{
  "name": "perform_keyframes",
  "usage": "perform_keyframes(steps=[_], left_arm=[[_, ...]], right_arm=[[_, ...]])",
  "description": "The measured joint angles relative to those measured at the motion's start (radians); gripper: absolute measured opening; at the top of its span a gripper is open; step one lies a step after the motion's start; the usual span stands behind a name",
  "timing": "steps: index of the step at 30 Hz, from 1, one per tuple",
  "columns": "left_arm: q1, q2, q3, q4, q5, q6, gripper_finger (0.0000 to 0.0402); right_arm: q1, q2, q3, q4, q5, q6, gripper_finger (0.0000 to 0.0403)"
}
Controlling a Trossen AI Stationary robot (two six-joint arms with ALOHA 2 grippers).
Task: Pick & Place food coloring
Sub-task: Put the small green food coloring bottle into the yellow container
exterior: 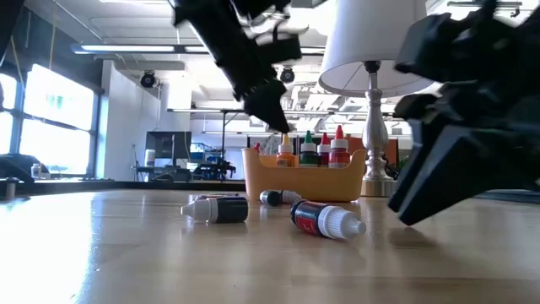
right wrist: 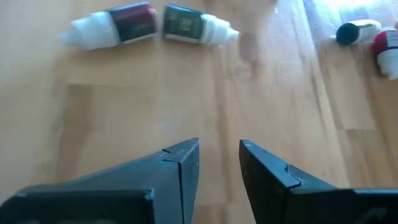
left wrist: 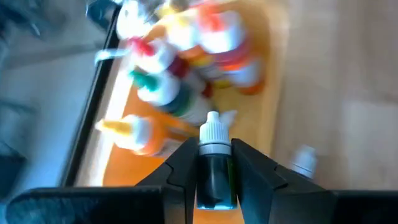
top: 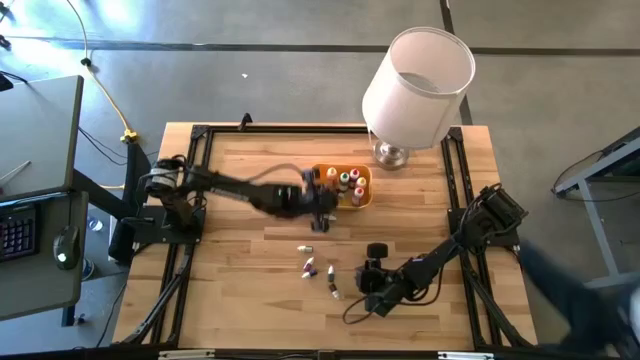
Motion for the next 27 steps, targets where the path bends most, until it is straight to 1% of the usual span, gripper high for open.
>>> perform_keyframes(steps=[3,6,9,11,12,15,17,24,25,27], left_arm=[[0.103,0.000,0.007,-0.004,0.134,-0.073,0.0082],[0.180,0.000,0.008,-0.010,0.275,-0.139,0.0083],[0.220,0.013,0.010,-0.010,0.384,-0.159,0.0083],[0.231,0.021,0.008,-0.022,0.434,-0.157,0.0083],[0.232,0.021,0.007,-0.026,0.449,-0.157,0.0083],[0.230,0.028,0.010,-0.001,0.447,-0.140,0.0084],[0.230,0.033,0.008,-0.015,0.449,-0.139,0.0084],[0.230,0.032,0.009,-0.009,0.463,-0.136,0.0088],[0.230,0.032,0.009,-0.002,0.456,-0.137,0.0092],[0.229,0.032,0.009,0.004,0.395,-0.139,0.0099]], right_arm=[[0.025,0.000,0.000,-0.008,0.016,0.025,0.0108],[0.041,0.000,0.000,-0.005,0.017,0.027,0.0108],[0.054,0.000,0.000,-0.002,0.033,0.030,0.0108],[0.059,0.000,0.000,0.001,0.043,0.030,0.0108],[0.061,0.000,0.000,0.001,0.048,0.031,0.0108],[0.062,0.000,0.000,0.009,0.076,0.029,0.0108],[0.059,0.000,0.000,0.025,0.094,0.028,0.0108],[0.041,0.000,0.001,0.168,0.096,0.021,0.0108],[0.038,0.000,0.001,0.186,0.092,0.017,0.0108],[0.030,0.000,0.001,0.210,0.084,-0.028,0.0108]])
